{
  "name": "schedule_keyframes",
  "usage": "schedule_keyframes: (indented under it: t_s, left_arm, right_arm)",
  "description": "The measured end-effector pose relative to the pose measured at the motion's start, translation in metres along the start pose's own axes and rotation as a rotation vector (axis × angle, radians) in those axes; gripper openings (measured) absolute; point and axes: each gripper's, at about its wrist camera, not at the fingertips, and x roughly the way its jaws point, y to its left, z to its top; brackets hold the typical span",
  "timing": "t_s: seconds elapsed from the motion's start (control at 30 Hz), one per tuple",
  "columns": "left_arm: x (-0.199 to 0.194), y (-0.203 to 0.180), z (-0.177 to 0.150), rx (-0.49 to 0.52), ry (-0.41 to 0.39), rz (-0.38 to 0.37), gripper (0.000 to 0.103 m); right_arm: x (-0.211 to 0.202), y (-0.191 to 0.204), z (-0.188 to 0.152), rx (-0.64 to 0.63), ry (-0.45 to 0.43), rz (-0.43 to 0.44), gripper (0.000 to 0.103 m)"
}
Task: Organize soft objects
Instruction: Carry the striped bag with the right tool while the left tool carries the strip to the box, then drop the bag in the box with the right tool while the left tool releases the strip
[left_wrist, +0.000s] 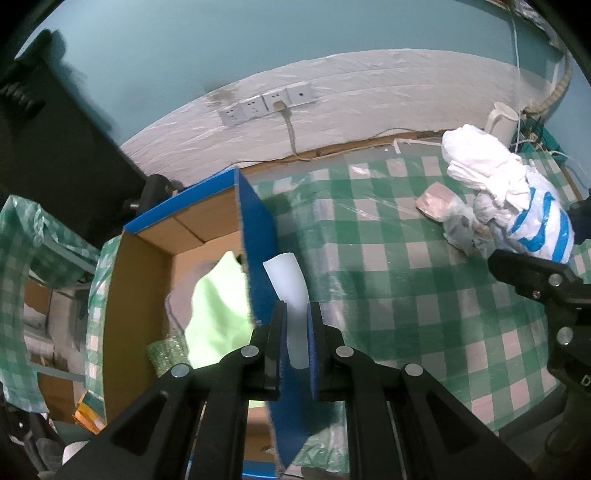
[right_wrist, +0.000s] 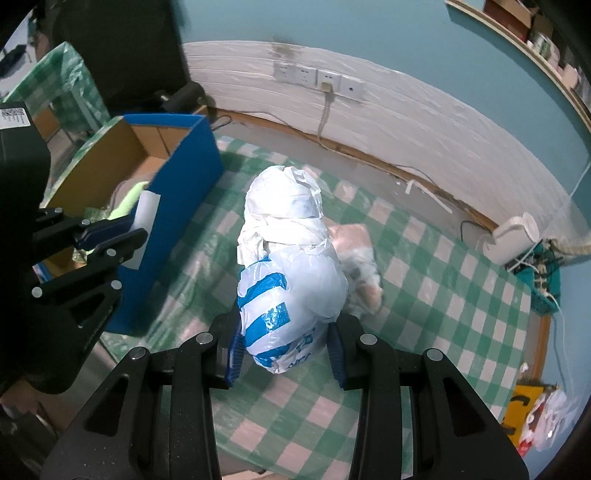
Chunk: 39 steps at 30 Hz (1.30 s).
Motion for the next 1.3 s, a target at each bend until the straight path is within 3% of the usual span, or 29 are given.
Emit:
schedule_keyframes:
  t_s: [0.67, 1.3]
  left_arm:
    - [0.001, 0.077, -0.022, -0.124, 0.0, 0.049, 0.01]
    - [0.034, 0.144, -0.052, -0.249, 0.076, 0.083, 0.01]
  right_arm:
    - [0.003, 0.075, 0.043, -0.102, -0.016, 0.061, 0.037]
    - [0.044, 0.147, 0.072, -0.189, 0.046, 0.142, 0.037]
